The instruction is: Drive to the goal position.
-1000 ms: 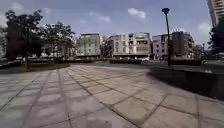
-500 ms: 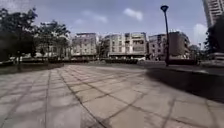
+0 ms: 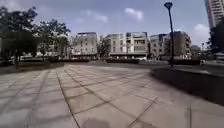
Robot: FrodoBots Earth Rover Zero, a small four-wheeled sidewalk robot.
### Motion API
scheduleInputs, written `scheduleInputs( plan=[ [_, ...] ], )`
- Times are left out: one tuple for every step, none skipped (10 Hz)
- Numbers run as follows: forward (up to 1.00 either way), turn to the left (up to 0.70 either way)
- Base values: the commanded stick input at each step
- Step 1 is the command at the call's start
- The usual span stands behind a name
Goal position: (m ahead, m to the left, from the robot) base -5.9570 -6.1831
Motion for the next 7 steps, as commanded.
scheduleInputs(
  plan=[
    [0.7, 0.0],
    [0.7, 0.0],
    [0.7, 0.0],
    [0.7, 0.0],
    [0.7, 0.0],
    [0.7, 0.0],
    [0.7, 0.0]
  ],
)
